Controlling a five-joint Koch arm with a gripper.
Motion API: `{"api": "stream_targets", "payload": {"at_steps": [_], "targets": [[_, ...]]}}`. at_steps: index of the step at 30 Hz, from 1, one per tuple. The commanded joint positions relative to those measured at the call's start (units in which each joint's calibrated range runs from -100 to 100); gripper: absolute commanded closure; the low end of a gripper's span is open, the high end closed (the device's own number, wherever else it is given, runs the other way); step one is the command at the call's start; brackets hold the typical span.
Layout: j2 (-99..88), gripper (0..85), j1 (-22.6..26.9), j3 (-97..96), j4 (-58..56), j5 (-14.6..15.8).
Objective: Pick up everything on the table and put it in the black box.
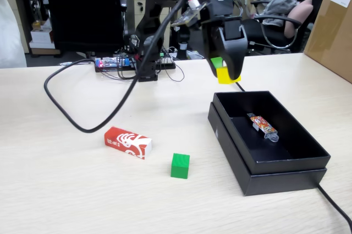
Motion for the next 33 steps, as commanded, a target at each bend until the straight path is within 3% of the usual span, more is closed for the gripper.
{"api": "stream_targets", "payload": {"at_steps": [1, 7, 16, 18, 21, 23, 33], "targets": [[-1.79, 83.1, 1.56, 4.62, -0.26, 0.05], [9.80, 83.0, 2.59, 3.44, -0.17, 0.24], [12.78, 82.2, 2.88, -0.19, 0.00, 0.29], [13.01, 72.7, 2.93, -1.91, 0.08, 0.24], [13.13, 69.7, 2.88, -2.18, 0.08, 0.20], [13.47, 59.1, 2.78, -2.27, 0.08, -0.05], [12.44, 58.8, 2.05, -0.10, 0.08, -0.10]]}}
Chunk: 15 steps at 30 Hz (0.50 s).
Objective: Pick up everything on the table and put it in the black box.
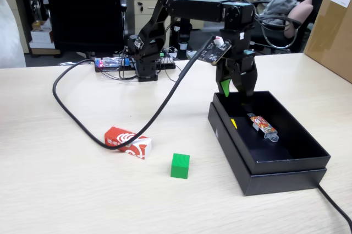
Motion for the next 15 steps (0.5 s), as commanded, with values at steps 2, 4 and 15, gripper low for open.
{"api": "stream_targets", "payload": {"at_steps": [2, 4, 15], "targets": [[-5.83, 53.2, -1.32, 5.74, 0.08, -0.39], [-8.59, 50.5, -2.10, 5.83, 0.08, -0.68], [-22.01, 46.2, -8.30, 5.83, 0.08, -1.22]]}}
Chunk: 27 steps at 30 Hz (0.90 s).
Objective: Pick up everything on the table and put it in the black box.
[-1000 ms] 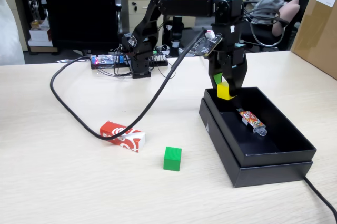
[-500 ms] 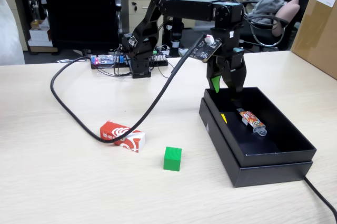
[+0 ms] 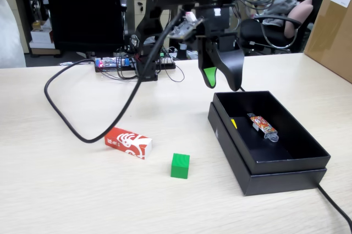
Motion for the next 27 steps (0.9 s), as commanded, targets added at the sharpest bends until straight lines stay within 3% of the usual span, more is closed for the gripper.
{"api": "stream_targets", "payload": {"at_steps": [1, 17, 27], "targets": [[-6.25, 46.2, -1.66, 5.83, 0.08, -0.54], [2.70, 42.4, -13.72, 2.11, 0.60, -1.37], [12.34, 41.2, -16.75, -0.88, 2.42, -0.29]]}}
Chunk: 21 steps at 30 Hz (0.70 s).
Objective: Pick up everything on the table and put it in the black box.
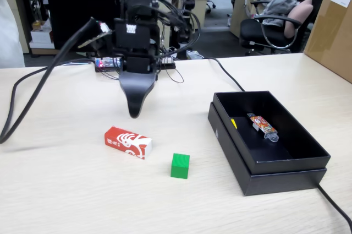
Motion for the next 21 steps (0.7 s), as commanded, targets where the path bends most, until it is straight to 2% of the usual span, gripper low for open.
{"api": "stream_targets", "payload": {"at_steps": [1, 15, 21], "targets": [[-0.35, 41.2, -0.68, 0.40, 1.59, 1.12], [3.21, 39.2, -1.47, -6.13, 1.59, 5.81], [8.26, 39.2, -1.86, -5.67, 1.77, 6.50]]}}
